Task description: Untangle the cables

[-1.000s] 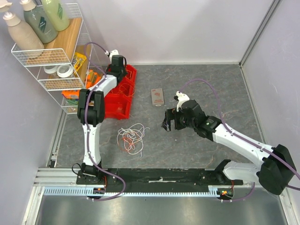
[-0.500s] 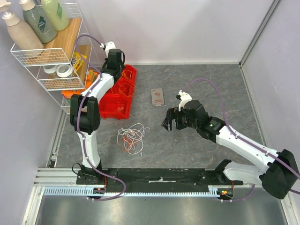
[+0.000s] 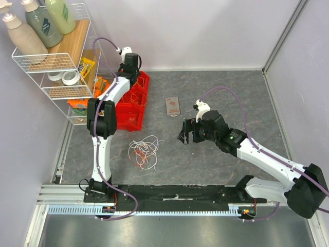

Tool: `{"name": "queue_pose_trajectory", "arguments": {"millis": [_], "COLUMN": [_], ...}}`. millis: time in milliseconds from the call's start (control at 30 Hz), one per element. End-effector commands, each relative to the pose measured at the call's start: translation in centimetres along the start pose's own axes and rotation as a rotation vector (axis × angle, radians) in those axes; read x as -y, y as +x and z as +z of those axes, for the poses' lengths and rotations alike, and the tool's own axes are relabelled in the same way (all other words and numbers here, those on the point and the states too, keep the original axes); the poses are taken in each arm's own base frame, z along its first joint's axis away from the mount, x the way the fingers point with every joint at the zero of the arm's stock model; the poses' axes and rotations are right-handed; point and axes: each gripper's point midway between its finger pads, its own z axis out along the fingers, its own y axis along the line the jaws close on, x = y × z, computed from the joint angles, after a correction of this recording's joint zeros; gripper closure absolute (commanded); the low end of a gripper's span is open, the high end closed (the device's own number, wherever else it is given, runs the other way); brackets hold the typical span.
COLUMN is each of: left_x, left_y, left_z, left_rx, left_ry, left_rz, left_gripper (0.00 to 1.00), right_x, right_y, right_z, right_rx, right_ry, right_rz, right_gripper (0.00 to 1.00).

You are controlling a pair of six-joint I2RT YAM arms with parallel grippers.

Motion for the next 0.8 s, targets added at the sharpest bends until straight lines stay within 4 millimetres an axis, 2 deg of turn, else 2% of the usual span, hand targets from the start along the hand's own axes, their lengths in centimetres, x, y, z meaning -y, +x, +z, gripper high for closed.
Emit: {"name": "queue_pose_trajectory", "arguments": {"millis": [0,100,167,267,300,333,400,433,500,533,633,667,733,767], "left_x": [0.9,0.3,-0.1,-0.7,-0.9,-1.1,-1.0,-0.8,0.0,0.4,2.0,2.4,3.2,3.6], "left_y": [-3.6,-2.2,-1.0,-0.3,-0.1,0.1,-0.5,-0.9,-1.6,-2.0,-2.5,-1.2,-0.8,0.2], "left_z": [-0.2,0.1,-0.1,-1.0,-1.3,-1.8,-3.0,-3.8,-5.9,-7.1,-11.4,-12.6,-16.2,-18.0], "left_rx": [0.085,0.029,-0.016,-0.042,-0.045,-0.054,-0.058,-0.068,-0.089,-0.095,-0.110,-0.146,-0.174,-0.208], "left_ry": [0.030,0.025,0.005,-0.004,-0.011,-0.009,0.001,0.017,0.070,0.093,0.205,0.251,0.355,0.411], "left_rz": [0.028,0.012,-0.015,-0.040,-0.052,-0.052,-0.073,-0.082,-0.100,-0.115,-0.128,-0.131,-0.170,-0.181], "left_gripper": [0.98,0.98,0.99,0.98,0.94,0.86,0.63,0.52,0.42,0.40,0.41,0.44,0.45,0.45], "right_x": [-0.2,-0.2,-0.2,-0.6,-0.7,-0.7,-0.6,-0.5,-0.2,-0.1,-0.5,-1.3,-3.4,-4.3], "right_y": [-0.3,-0.3,-0.2,-0.4,-0.4,-0.3,0.0,0.4,1.2,1.5,2.5,2.7,3.3,3.9], "right_z": [0.0,0.0,-0.1,-0.3,-0.3,-0.3,-0.1,0.1,0.6,0.8,1.6,1.8,2.6,3.1], "right_rx": [0.013,0.015,0.014,0.019,0.020,0.020,0.012,0.001,-0.019,-0.026,-0.048,-0.050,-0.056,-0.067], "right_ry": [-0.013,-0.011,-0.012,-0.035,-0.040,-0.043,-0.044,-0.043,-0.040,-0.045,-0.068,-0.091,-0.157,-0.180], "right_rz": [0.008,0.011,0.017,0.022,0.023,0.023,0.023,0.023,0.020,0.017,0.015,0.016,0.012,0.014], "right_gripper": [0.03,0.03,0.03,0.03,0.03,0.03,0.03,0.03,0.03,0.03,0.04,0.05,0.05,0.05]}}
